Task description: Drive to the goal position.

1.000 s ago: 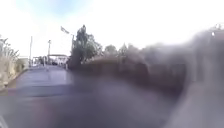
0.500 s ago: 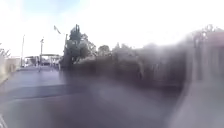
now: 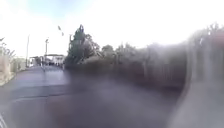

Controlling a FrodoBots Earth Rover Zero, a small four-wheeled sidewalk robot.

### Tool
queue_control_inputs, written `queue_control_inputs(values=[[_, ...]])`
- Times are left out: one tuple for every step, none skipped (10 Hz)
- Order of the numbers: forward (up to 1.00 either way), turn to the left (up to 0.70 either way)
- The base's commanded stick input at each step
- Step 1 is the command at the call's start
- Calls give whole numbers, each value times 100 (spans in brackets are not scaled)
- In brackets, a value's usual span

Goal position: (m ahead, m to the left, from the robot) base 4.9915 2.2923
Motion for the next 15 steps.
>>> queue_control_inputs(values=[[0, 44], [0, 18], [0, 15], [0, 15], [0, 8], [0, 8], [6, 6], [14, 11], [11, 13], [9, 14], [9, 14], [8, 13], [8, 13], [7, 12], [8, 13]])
